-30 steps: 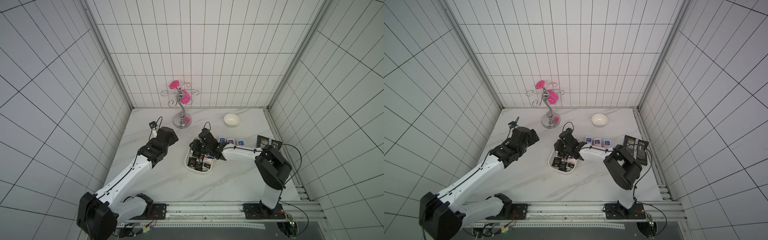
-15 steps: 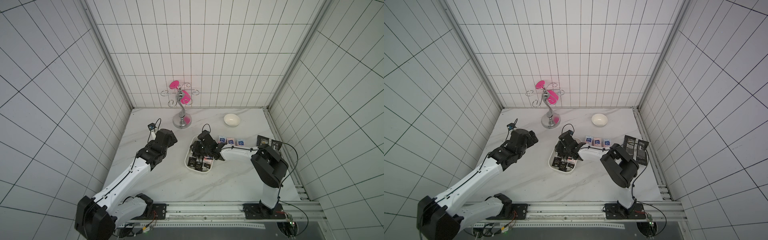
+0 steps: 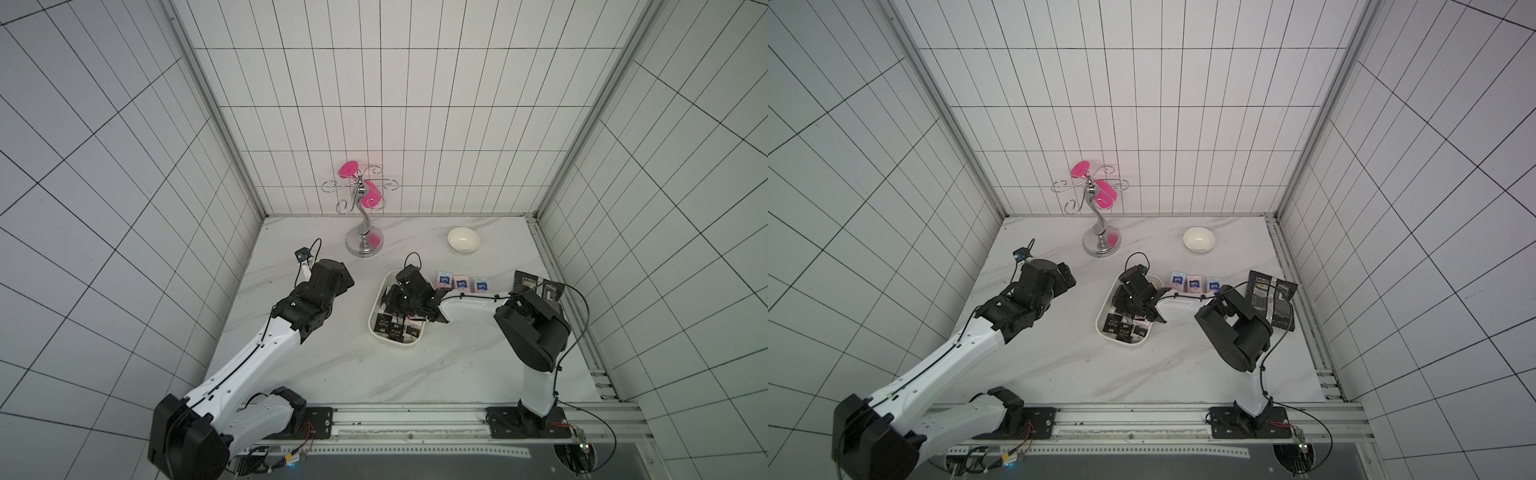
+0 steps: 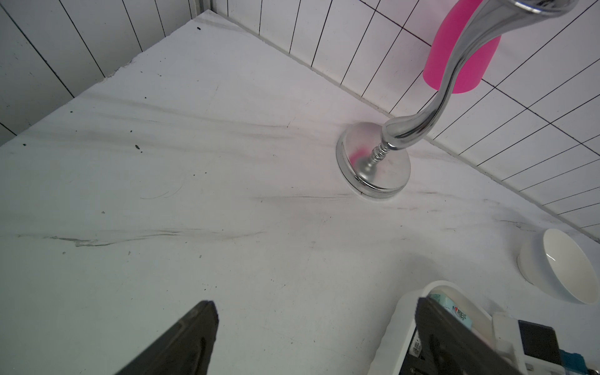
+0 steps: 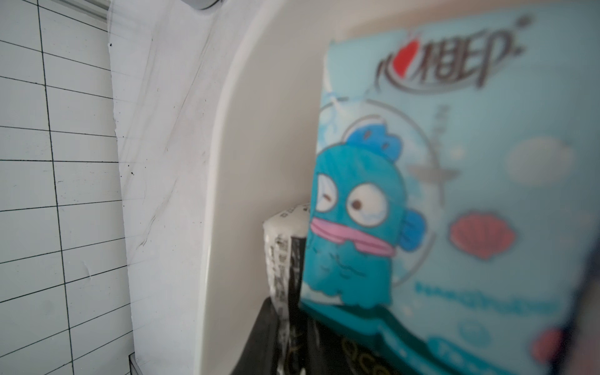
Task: Take the pocket tissues out of the storage box
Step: Pick up the pocket tissues from the storage box, then place the pocket tissues at the center of the board.
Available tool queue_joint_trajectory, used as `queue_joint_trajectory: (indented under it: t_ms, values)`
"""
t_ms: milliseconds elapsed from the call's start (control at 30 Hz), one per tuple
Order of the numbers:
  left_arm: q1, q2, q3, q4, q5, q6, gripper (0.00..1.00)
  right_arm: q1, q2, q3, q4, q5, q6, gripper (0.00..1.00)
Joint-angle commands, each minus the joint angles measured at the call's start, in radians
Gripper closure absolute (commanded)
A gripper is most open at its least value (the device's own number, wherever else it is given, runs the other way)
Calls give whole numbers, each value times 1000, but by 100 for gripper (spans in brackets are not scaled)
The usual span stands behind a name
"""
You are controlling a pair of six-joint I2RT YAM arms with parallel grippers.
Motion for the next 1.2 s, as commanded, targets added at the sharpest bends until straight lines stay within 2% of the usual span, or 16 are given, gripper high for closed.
queue_joint_trajectory:
  t_ms: [0, 300, 467, 667, 800, 1000, 1167]
  values:
    - [-4, -8, -2, 19, 3, 1, 2, -5, -4, -35, 13, -26, -2, 92]
    - [-6, -4, 17, 4, -20, 7, 2, 1, -99, -56, 25, -48, -31, 95]
    - [20, -18, 24, -1, -48, 21, 1, 1, -203, -106, 45, -64, -35, 95]
    - [37, -2, 20, -14, -72, 22, 2, -10, -353, -210, 20, -15, -63, 95]
    - [37, -2, 17, -23, -87, 21, 2, -54, -494, -293, -62, 39, -100, 95]
    - [37, 18, 38, -28, -63, 9, 1, -146, -750, -369, -323, 121, -229, 94]
    - [31, 35, 56, -24, -32, 9, 2, -218, -812, -384, -538, 133, -350, 93]
